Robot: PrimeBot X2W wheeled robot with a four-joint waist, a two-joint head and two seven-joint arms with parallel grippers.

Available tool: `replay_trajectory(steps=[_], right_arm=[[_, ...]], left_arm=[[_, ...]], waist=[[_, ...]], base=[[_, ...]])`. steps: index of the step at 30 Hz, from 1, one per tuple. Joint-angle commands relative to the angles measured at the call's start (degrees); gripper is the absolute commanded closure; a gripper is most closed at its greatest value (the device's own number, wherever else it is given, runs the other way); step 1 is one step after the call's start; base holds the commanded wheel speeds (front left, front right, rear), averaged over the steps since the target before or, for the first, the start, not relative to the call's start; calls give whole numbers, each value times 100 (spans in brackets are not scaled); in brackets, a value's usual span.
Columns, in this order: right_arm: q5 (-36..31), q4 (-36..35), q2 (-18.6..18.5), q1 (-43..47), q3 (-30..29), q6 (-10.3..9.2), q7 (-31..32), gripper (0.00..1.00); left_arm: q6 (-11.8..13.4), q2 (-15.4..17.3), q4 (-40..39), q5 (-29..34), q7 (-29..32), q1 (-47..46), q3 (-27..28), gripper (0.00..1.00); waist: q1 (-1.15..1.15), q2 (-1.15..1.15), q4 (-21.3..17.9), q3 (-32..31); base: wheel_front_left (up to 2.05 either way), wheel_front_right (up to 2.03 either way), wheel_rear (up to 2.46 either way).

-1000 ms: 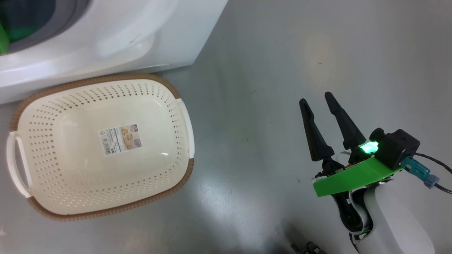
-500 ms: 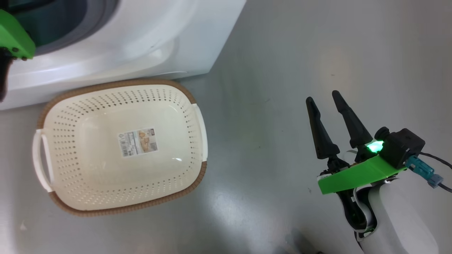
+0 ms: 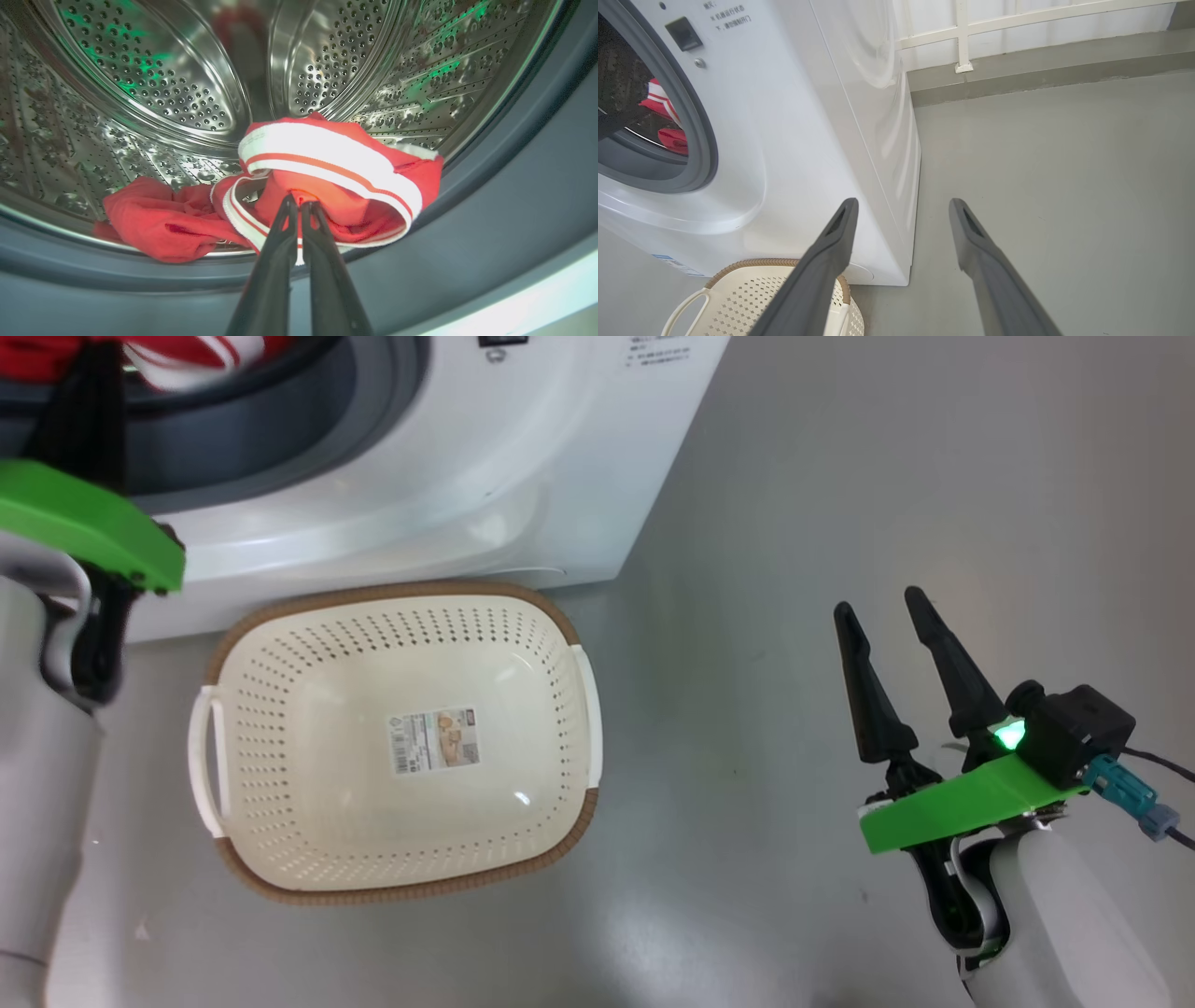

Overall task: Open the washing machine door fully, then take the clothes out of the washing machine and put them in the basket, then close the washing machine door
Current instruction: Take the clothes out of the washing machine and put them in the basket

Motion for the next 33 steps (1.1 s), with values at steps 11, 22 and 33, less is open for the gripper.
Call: replay_trajectory(steps=[11, 22, 33], right_arm=[[-155, -49, -8, 343, -79, 36, -37, 0], [-237, -73, -8, 500, -285, 36, -37, 0], [-279, -79, -8, 627, -419, 36, -37, 0]], left_arm=[[7, -278, -1273, 828, -52, 1171, 1343, 100], [4, -592, -2483, 1138, -52, 2116, 1857, 100], [4, -725, -3623, 1248, -52, 2932, 2219, 100]], waist=[[0, 0, 298, -485], [0, 0, 414, -659], [0, 0, 475, -827]], base=[[0, 0, 0], [0, 0, 0], [0, 0, 0]])
